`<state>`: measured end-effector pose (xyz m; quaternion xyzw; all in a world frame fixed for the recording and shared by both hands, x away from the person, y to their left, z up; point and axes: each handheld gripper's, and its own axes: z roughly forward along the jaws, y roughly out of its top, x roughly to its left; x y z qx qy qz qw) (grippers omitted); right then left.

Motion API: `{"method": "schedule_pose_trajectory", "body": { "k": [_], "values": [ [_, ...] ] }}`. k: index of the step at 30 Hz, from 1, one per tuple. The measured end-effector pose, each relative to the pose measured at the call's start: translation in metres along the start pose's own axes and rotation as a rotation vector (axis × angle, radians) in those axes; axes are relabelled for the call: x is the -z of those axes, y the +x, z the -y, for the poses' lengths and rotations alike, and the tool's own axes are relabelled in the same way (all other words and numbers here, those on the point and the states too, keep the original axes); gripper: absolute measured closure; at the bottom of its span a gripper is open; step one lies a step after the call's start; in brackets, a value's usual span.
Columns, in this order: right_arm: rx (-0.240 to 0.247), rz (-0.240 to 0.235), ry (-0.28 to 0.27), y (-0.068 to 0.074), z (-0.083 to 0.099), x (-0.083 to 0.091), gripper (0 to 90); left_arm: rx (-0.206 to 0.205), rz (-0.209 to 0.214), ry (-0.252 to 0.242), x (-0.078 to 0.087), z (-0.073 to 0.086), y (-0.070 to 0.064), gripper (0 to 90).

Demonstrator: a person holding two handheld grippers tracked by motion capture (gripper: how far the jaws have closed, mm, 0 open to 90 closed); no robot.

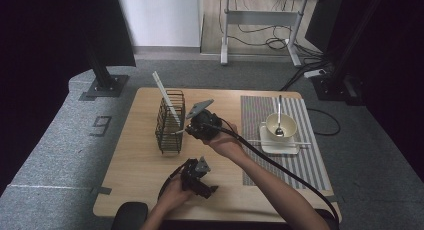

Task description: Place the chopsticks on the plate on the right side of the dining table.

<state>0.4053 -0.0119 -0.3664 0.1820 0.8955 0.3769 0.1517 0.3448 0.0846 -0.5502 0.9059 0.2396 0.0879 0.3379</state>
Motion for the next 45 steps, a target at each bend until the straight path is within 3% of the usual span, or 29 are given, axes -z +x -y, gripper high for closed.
{"method": "schedule_pose_trajectory", "body": {
  "k": [13, 24, 45],
  "values": [
    [-0.01, -0.032, -0.021, -0.008, -0.001, 0.022, 82.2, -0.004, 0.001, 0.005, 0.001, 0.0, 0.0, 0.0],
    [-0.07, -0.066, -0.06, -0.027, 0.011, 0.051, 82.2, 0.0, -0.001, 0.002, 0.0, 0.0, 0.0, 0.0],
    [-0.099, -0.076, -0.122, -0.043, 0.019, 0.106, 82.3, -0.005, 0.003, 0.002, 0.001, 0.0, 0.0, 0.0]
  ]
}}
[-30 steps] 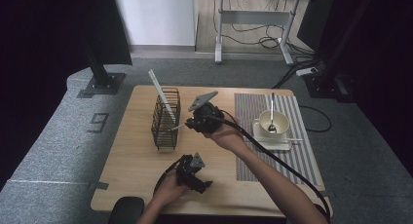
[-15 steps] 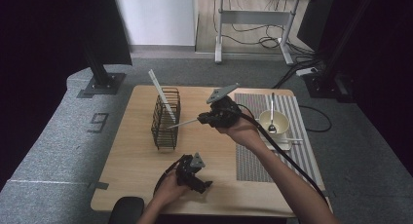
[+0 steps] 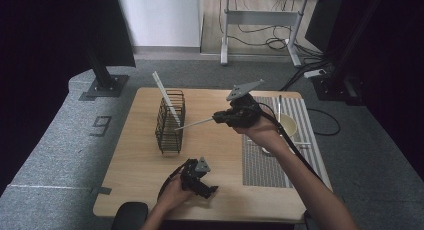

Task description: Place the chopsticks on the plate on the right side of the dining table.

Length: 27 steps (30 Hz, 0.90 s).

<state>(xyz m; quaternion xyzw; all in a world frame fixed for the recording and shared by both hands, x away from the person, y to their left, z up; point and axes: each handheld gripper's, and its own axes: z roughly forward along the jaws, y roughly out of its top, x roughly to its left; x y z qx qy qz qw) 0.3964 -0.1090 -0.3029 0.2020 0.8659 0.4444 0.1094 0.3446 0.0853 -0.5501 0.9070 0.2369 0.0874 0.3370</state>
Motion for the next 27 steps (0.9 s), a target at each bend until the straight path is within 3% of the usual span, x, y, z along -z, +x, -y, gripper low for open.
{"method": "schedule_pose_trajectory", "body": {
  "k": [8, 20, 23, 25, 27],
  "values": [
    [0.001, 0.025, -0.034, -0.001, -0.003, 0.033, 82.3, -0.001, 0.005, 0.003, 0.002, 0.001, 0.002, 0.0],
    [0.009, 0.04, -0.032, 0.001, 0.009, 0.049, 82.3, 0.039, 0.007, 0.032, 0.01, -0.002, 0.01, 3.9],
    [0.008, 0.033, -0.026, 0.002, 0.014, 0.05, 82.3, 0.043, 0.02, 0.003, 0.016, -0.005, 0.013, 7.5],
    [0.01, 0.031, -0.023, 0.003, 0.017, 0.05, 82.3, 0.042, 0.052, -0.025, 0.02, -0.009, 0.015, 10.0],
    [0.012, 0.026, -0.02, 0.005, 0.019, 0.051, 82.2, 0.024, 0.035, -0.04, 0.025, -0.013, 0.014, 13.5]
  ]
}}
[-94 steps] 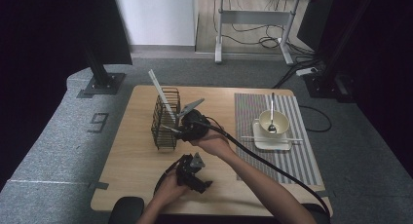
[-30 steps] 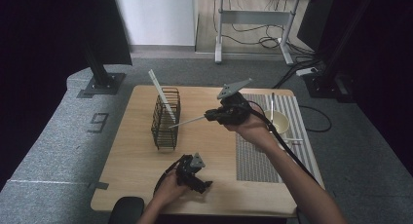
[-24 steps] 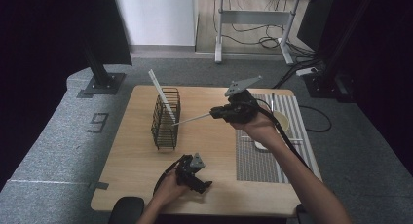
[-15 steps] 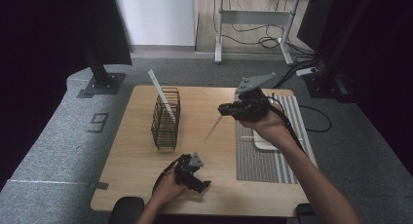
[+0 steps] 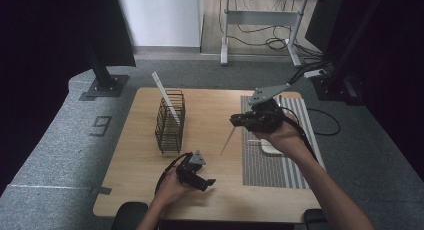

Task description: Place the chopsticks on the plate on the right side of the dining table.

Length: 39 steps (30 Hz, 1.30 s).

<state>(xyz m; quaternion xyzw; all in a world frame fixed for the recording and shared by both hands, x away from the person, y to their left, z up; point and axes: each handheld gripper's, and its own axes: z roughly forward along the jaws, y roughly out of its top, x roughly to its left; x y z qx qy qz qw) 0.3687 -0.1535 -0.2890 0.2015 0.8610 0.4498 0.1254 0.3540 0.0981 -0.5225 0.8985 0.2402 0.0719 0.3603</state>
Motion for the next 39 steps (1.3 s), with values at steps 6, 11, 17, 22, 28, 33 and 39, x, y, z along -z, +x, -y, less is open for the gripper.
{"method": "schedule_pose_trajectory", "body": {
  "k": [6, 11, 17, 22, 28, 33, 39],
  "values": [
    [0.003, -0.026, 0.023, 0.007, 0.009, -0.002, 82.3, -0.015, 0.035, -0.061, 0.006, -0.014, 0.002, 37.3],
    [0.007, -0.044, 0.039, 0.012, 0.014, -0.006, 82.3, -0.048, 0.052, -0.068, 0.0, -0.026, 0.002, 42.6],
    [0.014, -0.065, 0.05, 0.018, 0.016, -0.011, 82.2, -0.091, 0.078, -0.117, -0.003, -0.038, -0.005, 48.8],
    [0.016, -0.084, 0.057, 0.022, 0.017, -0.016, 82.2, -0.135, 0.081, -0.129, -0.004, -0.043, -0.011, 57.9],
    [0.006, -0.1, 0.058, 0.021, 0.018, -0.019, 82.2, -0.154, 0.09, -0.153, -0.004, -0.043, -0.013, 68.0],
    [0.0, -0.103, 0.066, 0.02, 0.02, -0.022, 82.2, -0.164, 0.1, -0.144, -0.005, -0.042, -0.014, 79.5],
    [-0.012, -0.103, 0.07, 0.018, 0.022, -0.023, 82.0, -0.206, 0.109, -0.141, -0.005, -0.041, -0.016, 85.7]
  ]
}}
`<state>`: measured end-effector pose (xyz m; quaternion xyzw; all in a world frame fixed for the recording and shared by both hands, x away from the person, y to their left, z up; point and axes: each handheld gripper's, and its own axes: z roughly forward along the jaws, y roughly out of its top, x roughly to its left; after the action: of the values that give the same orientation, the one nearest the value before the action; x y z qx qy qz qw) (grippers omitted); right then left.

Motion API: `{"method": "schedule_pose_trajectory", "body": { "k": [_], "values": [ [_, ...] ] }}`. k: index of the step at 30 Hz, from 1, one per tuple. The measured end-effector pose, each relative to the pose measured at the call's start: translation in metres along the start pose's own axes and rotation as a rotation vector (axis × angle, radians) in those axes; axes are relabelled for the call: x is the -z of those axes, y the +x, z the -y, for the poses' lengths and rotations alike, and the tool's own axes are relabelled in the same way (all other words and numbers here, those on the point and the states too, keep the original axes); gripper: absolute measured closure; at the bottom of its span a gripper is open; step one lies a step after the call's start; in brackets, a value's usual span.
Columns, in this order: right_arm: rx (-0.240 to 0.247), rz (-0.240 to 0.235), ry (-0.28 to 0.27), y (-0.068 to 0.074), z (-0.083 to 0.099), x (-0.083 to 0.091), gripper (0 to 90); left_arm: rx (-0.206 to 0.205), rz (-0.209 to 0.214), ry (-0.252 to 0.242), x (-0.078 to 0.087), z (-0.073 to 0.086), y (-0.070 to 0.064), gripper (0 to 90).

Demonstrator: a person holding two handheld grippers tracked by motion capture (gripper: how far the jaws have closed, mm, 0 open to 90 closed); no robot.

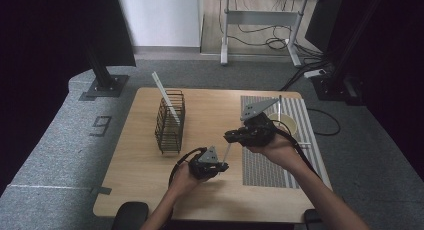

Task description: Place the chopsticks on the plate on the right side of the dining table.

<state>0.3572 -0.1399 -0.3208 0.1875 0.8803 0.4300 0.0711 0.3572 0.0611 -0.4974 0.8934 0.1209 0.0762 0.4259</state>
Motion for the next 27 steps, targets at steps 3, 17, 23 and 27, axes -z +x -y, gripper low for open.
{"method": "schedule_pose_trajectory", "body": {
  "k": [3, 17, 23, 27],
  "values": [
    [0.02, 0.037, 0.004, 0.002, 0.0, 0.0, 77.4, 0.008, 0.013, 0.005, 0.0, 0.0, 0.0, 86.0],
    [0.094, 0.319, 0.036, 0.004, 0.006, -0.014, 45.2, 0.052, 0.046, 0.036, 0.003, 0.003, 0.003, 86.0],
    [0.072, 0.366, 0.046, -0.008, 0.019, -0.012, 43.3, 0.061, 0.048, 0.01, 0.011, 0.005, 0.006, 86.0],
    [0.042, 0.376, 0.041, -0.016, 0.032, -0.009, 42.8, 0.066, 0.076, -0.001, 0.012, 0.007, 0.008, 86.0]
  ]
}}
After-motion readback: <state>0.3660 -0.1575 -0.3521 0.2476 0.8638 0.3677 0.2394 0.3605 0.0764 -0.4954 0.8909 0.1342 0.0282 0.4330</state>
